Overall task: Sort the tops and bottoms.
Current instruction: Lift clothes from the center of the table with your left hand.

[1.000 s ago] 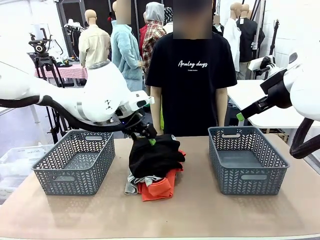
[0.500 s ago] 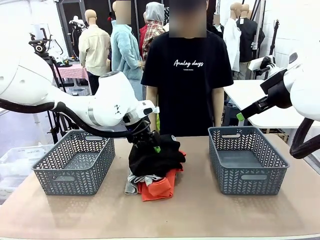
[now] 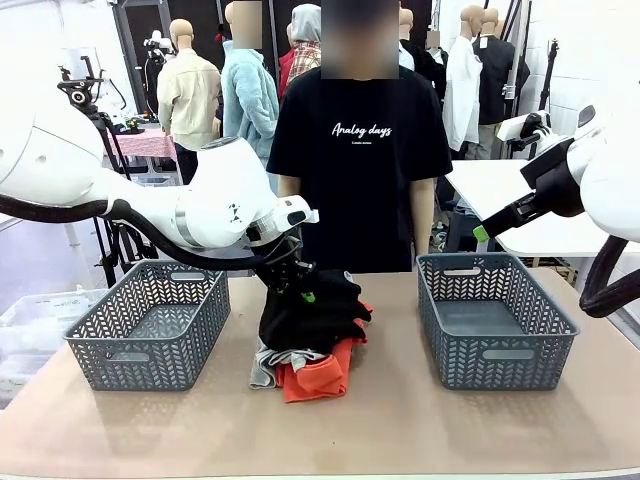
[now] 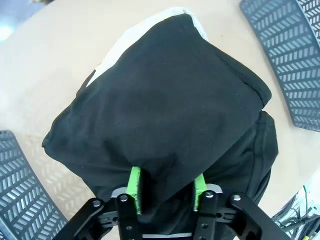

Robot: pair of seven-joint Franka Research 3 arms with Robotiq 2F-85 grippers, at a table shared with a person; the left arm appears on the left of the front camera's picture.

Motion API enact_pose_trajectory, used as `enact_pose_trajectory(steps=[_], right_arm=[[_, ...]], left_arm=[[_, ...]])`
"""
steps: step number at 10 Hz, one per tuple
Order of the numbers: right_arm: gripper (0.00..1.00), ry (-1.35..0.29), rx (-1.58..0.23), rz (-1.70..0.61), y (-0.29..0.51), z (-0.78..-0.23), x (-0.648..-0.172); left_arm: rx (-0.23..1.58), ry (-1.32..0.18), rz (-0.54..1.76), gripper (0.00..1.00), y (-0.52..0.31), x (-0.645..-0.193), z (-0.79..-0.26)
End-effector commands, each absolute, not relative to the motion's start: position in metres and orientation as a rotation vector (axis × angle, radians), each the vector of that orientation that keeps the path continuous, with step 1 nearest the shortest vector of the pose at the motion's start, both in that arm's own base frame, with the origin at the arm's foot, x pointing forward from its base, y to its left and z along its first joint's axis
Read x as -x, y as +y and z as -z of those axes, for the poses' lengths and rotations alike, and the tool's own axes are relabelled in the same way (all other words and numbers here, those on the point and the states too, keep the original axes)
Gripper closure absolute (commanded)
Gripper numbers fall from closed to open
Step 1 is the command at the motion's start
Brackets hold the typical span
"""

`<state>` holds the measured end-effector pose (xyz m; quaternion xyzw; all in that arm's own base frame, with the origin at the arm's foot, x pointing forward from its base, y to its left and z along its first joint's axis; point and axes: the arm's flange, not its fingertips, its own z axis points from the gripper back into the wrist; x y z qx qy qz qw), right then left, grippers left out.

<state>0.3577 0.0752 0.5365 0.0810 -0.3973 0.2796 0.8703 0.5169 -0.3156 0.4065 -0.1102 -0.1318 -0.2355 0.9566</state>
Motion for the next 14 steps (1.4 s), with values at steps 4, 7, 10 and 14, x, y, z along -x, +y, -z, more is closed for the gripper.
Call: enact_pose_trajectory(steps=[4, 7, 10, 14], right_arm=[[0.0, -0.841, -0.19, -0.569, 0.076, -0.536, -0.359], [0.0, -0.841, -0.19, -0.569, 0.076, -0.536, -0.359], [0.0, -0.841, -0.19, -0.569, 0.076, -0.536, -0.359], [0.0, -0.841, -0.19, -0.569, 0.076, -0.536, -0.359]], left_arm=[[0.226, -0.253, 0.478, 1.0, -0.318, -0.508, -0.414], [0.208, -0.41, 0.581, 1.0, -0.34, -0.493, -0.503], [0.189, -0.607, 0.728, 1.0, -0.367, -0.451, -0.611], [0.143, -0.853, 0.773, 1.0, -0.363, -0.415, -0.675]])
